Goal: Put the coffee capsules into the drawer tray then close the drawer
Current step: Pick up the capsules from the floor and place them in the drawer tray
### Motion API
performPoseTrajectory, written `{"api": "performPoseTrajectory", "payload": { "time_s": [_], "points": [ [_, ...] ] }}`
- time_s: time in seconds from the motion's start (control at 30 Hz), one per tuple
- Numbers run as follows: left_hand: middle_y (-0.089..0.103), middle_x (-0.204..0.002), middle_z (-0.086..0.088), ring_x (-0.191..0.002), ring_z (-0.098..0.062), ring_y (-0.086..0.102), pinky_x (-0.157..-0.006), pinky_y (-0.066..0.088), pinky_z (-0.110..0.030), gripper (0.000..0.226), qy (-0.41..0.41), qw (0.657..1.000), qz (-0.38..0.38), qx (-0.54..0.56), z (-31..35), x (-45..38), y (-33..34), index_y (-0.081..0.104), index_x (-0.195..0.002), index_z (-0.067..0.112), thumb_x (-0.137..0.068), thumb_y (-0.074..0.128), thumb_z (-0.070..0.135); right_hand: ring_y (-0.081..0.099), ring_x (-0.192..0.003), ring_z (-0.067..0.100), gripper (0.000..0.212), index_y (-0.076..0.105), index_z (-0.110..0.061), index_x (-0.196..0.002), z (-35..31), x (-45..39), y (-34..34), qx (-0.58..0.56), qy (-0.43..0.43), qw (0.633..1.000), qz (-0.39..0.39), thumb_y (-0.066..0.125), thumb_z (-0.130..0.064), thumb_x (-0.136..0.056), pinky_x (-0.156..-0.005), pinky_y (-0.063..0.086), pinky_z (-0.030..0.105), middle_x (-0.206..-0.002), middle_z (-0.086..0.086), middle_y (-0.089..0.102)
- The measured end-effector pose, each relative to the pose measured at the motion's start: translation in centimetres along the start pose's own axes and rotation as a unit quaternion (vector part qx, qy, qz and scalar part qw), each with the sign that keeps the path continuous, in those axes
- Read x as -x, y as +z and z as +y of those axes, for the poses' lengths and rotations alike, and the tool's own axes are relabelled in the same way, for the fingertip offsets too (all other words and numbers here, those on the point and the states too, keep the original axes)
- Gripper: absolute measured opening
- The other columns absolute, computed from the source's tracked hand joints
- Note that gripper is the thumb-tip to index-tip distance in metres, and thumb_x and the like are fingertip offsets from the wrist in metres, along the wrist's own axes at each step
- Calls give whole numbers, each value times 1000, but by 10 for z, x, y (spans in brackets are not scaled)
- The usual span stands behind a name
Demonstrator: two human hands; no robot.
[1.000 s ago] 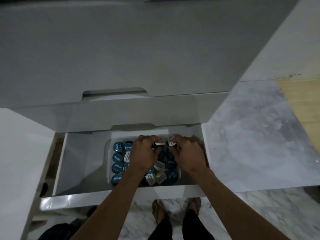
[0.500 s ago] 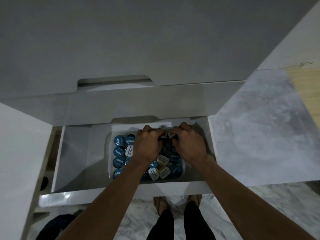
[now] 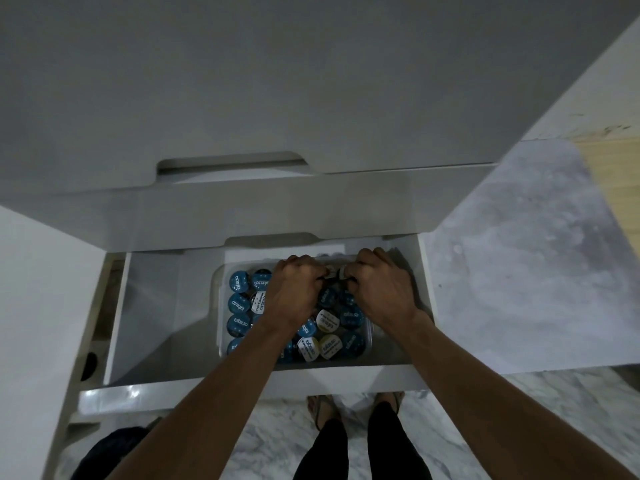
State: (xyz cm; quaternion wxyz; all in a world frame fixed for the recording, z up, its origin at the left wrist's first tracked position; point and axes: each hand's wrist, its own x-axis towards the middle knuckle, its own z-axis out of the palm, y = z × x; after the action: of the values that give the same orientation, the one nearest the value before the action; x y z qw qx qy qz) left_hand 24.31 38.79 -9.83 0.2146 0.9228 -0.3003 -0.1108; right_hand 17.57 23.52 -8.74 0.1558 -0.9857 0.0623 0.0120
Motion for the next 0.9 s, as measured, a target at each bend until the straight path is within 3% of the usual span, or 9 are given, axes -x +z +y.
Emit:
{"api": "performPoseTrajectory", "payload": {
  "time_s": [0.23,0.33,0.63,0.9],
  "points": [
    [64,-93,-8,-86,-24,59,-80,49,-32,13,16,1000,-7,2,-1,2,4,76,-87,9,-87,63,7,54,-109,24,22,72,-20,-106,-3,7,-4,19,-5,999,-40,59,-23,-89,-72,53,35,-113,6,66],
    [61,-93,-8,-83,-22,59,-75,53,-37,15,13,1000,-5,0,-2,4,7,76,-85,6,-88,62,6,52,-112,24,23,70,-20,-110,-4,7,-7,17,-3,998,-60,58,-24,-90,-75,52,35,-115,6,64],
    [66,-96,-3,-88,-23,59,-75,51,-37,15,5,999,15,-31,-1,5,6,76,-89,13,-89,61,13,54,-108,27,19,72,-15,-103,-1,7,-2,19,-7,998,-55,63,-16,-86,-71,54,38,-107,7,66],
    [66,-101,0,-92,-19,57,-81,49,-34,18,-6,999,27,-30,-2,5,8,75,-95,15,-93,57,20,53,-111,23,21,69,-15,-106,0,10,-2,0,9,998,-68,56,-19,-90,-76,53,34,-115,4,64]
  ]
}}
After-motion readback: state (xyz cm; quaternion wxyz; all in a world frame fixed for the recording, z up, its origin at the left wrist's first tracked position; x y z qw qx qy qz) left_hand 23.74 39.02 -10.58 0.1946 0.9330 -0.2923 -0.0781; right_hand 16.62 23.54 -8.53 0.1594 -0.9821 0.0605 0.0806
